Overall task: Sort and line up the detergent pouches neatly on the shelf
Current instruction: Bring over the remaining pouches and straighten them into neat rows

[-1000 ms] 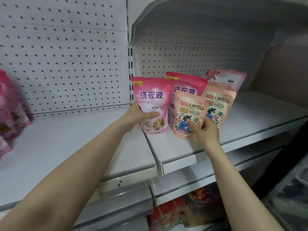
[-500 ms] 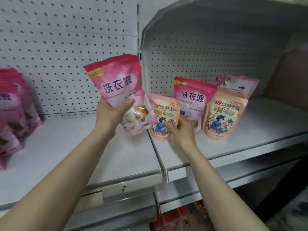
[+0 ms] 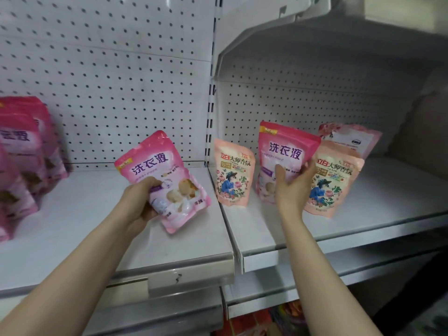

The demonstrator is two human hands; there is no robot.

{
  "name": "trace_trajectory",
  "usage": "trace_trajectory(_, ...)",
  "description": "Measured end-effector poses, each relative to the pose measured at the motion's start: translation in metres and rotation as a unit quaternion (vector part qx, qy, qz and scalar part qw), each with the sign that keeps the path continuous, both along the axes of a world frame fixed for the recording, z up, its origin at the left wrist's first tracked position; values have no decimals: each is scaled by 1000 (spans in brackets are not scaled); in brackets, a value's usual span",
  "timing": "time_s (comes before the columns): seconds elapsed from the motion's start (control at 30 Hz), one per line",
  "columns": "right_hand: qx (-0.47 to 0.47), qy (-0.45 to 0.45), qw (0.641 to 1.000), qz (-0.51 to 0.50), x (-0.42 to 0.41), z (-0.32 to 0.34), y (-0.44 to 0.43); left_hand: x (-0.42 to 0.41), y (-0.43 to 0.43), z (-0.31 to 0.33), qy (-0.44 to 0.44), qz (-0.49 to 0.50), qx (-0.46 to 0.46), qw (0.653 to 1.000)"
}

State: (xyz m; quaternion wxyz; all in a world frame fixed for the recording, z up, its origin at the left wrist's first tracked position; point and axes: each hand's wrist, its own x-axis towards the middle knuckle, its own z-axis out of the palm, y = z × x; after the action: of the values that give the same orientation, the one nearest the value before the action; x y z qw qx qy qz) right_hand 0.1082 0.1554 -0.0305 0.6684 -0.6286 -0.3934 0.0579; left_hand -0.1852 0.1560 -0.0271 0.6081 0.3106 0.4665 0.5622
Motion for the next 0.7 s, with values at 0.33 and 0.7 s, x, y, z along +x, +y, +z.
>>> trace_trajectory(0.33,-53,-10,996,73,17,-3,17,3,-27,-3,77,-18,123,989)
trace_trajectory(0.7,73,-66,995,1,-12,39,-58,-39,-64,10,77,0,194,978)
